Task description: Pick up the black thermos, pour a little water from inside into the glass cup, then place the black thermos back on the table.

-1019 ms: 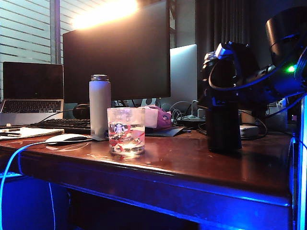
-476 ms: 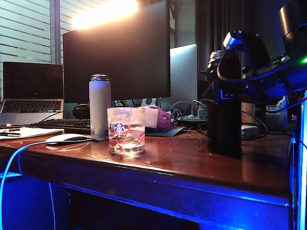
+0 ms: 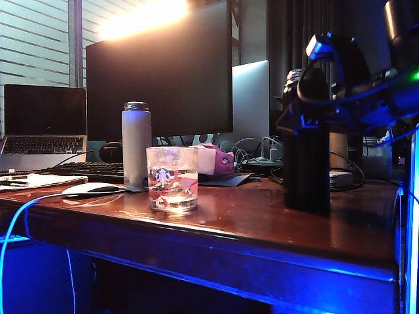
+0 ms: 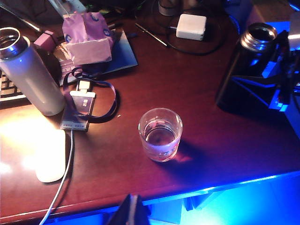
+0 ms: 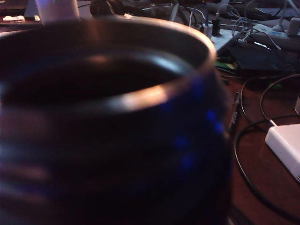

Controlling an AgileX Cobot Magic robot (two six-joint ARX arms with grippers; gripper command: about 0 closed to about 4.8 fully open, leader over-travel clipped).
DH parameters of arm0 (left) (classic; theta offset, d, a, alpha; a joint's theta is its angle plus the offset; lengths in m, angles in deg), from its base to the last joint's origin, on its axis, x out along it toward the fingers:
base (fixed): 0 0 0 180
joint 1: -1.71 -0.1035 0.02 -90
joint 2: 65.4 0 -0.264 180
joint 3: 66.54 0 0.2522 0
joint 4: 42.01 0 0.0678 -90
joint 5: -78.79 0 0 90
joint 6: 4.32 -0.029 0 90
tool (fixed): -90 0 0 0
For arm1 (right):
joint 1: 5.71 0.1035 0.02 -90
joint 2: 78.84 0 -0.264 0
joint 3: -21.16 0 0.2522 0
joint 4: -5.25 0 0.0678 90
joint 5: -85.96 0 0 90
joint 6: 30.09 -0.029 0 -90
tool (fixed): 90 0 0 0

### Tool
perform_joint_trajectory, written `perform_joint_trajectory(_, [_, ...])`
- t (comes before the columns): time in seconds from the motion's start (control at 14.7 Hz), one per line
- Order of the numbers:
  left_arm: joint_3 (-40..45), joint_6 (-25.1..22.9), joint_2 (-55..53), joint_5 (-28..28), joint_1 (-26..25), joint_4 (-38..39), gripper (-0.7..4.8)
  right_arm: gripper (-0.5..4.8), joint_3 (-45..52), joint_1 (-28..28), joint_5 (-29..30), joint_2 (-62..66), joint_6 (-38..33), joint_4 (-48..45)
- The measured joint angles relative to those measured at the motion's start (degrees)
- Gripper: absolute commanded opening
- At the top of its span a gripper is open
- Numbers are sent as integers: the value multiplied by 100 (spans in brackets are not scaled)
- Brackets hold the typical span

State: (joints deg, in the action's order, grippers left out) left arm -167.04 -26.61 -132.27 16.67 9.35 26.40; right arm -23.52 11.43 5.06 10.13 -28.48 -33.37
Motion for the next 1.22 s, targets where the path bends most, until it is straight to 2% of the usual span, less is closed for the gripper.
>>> perform_joint_trajectory(0.54, [0,-2,0,0,0,0,-3,479,28,4,103,-549,11,776])
perform_joint_trajectory(0.88, [0,0,0,0,0,0,-3,479,619,4,101,-1088,17,835])
perform_joint_trajectory(1.09, [0,0,0,0,0,0,-3,479,999,4,-11,-1963,20,1005])
perform_joint_trajectory(1.15, [0,0,0,0,0,0,-3,402,1064,4,-39,-2332,20,1196])
perform_joint_trajectory(1.22, [0,0,0,0,0,0,-3,225,1078,4,-52,-2625,20,1453])
